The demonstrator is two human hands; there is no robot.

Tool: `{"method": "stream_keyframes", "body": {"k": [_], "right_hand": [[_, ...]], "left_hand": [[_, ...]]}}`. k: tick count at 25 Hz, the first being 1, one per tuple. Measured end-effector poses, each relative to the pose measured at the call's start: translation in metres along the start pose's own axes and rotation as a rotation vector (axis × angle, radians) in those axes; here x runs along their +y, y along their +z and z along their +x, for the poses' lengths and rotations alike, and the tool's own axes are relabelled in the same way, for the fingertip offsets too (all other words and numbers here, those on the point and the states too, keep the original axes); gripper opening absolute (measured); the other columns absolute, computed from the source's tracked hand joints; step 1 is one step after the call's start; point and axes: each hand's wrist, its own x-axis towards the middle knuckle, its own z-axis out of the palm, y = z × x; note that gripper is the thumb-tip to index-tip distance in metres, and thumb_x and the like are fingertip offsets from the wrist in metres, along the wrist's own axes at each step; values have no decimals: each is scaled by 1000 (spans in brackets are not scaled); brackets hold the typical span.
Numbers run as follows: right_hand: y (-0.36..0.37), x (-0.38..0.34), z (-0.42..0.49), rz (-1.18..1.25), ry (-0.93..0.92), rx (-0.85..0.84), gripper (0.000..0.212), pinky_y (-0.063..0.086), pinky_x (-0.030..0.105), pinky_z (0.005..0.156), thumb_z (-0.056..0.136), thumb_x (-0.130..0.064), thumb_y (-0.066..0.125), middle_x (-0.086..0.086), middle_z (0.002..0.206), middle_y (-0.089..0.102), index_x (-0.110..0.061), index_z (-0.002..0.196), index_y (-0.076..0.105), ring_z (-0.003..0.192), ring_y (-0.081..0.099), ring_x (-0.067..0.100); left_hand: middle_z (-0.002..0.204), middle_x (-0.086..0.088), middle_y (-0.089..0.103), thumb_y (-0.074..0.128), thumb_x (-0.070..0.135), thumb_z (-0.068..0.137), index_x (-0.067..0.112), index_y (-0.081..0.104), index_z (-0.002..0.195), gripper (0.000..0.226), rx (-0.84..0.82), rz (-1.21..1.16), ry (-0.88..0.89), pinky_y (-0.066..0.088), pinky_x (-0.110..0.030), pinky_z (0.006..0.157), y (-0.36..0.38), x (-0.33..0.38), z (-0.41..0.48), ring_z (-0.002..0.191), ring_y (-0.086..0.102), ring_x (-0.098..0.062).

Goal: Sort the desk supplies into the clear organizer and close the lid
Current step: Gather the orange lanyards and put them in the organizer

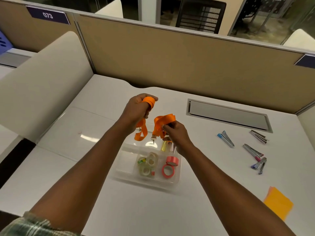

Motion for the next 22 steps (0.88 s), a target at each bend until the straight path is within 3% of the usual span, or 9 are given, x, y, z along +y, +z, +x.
{"method": "stream_keyframes", "body": {"k": [5,8,11,13,16,19,22], "right_hand": [[11,17,20,-89,55,69,15,63,37,73,92,-26,60,3,99,72,-21,106,64,91,71,21],[19,25,28,-169,101,109,15,63,40,73,91,-27,59,4,94,72,-18,102,65,84,71,23],[24,32,34,-369,81,112,19,62,44,72,85,-30,58,5,84,71,-14,92,66,75,70,23],[26,36,37,-555,13,106,19,58,41,71,87,-31,56,3,77,68,-14,84,64,74,66,24],[26,39,40,-734,-59,40,15,50,35,67,88,-26,54,2,80,69,-17,83,65,76,63,24],[24,38,43,-907,-127,-76,16,47,33,67,88,-28,58,6,89,71,-15,90,67,81,64,26],[26,37,48,-966,-167,-141,19,39,30,65,91,-27,58,10,93,71,-11,95,68,83,64,28]], "left_hand": [[68,-6,52,42,15,94,13,68,103,28,170,-296,-212,50,-34,72,23,-24,21,72,53,-22],[70,-5,56,49,20,90,17,68,98,21,265,-365,-350,52,-43,87,43,-51,34,79,59,-23],[76,-5,61,55,20,88,17,67,96,15,334,-387,-460,52,-43,88,57,-80,41,83,61,-23],[89,-5,64,54,17,89,14,65,103,18,269,-243,-431,50,-40,84,62,-99,42,89,60,-24],[103,-4,64,53,14,85,14,63,109,26,35,217,-267,49,-35,78,59,-119,42,95,59,-23],[114,-15,57,57,22,83,16,59,122,40,-120,666,-118,52,-43,85,48,-133,48,105,57,-32],[121,-18,48,63,23,85,16,49,131,48,-249,904,-150,51,-42,82,37,-132,53,106,57,-38]]}}
